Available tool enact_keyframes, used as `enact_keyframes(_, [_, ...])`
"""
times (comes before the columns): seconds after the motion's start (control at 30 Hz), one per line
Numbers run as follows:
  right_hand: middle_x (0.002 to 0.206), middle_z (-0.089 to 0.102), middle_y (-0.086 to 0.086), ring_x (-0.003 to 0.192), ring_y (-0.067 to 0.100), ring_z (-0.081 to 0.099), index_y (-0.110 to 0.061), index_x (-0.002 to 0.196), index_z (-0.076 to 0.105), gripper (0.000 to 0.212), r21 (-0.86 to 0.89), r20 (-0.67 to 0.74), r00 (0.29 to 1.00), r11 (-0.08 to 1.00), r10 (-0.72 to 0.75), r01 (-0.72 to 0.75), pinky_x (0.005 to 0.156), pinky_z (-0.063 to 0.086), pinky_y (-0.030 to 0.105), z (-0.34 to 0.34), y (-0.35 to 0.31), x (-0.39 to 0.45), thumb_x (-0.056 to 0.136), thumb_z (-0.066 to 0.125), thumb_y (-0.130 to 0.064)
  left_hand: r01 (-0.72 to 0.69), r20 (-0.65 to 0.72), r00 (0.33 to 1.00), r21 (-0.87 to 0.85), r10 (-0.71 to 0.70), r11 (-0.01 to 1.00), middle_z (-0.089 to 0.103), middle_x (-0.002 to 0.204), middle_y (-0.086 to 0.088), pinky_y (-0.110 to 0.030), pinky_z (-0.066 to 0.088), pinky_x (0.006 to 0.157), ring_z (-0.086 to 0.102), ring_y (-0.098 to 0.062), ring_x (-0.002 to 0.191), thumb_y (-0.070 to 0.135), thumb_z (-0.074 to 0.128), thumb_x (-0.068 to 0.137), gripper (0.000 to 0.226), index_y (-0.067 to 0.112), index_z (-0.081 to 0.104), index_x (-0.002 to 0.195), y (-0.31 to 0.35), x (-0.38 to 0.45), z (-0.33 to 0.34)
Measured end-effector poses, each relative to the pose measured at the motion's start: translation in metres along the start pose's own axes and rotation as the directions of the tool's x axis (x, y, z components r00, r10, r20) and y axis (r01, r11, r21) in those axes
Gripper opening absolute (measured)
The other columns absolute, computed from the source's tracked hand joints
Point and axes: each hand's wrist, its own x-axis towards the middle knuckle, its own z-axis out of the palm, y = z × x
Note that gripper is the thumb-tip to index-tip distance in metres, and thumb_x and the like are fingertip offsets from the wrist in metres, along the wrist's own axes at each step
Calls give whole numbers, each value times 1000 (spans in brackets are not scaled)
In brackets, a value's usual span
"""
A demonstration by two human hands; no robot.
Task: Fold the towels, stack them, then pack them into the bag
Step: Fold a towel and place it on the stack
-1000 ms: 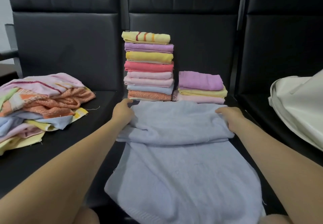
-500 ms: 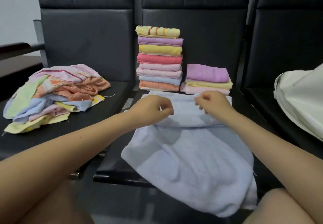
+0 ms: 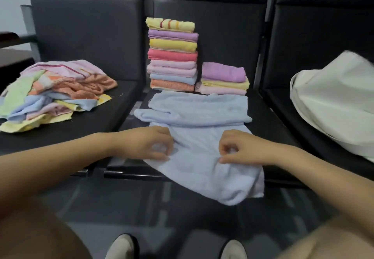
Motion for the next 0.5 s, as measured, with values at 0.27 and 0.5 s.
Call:
enact_keyframes(0.27, [72, 48, 3, 63, 12, 40, -12, 84, 53, 17, 369, -357, 896, 921, 263, -124, 61, 34, 27, -15, 7, 23, 96, 57, -23, 169, -154, 958, -380, -243, 909, 67, 101, 15, -15, 42, 81, 58, 6, 92, 38, 57, 94, 17, 22, 60, 93, 8, 22, -18])
enact_keyframes(0.5, [73, 53, -1, 67, 14, 46, -14, 88, 53, 14, 263, -403, 859, 939, 317, -223, 61, 37, 29, -22, 31, 65, 97, 54, -25, 62, -166, 983, -90, -76, 994, 53, 99, 3, -27, 39, 84, 45, -7, 93, 60, 47, 75, 52, 17, 63, 98, -1, 57, 9])
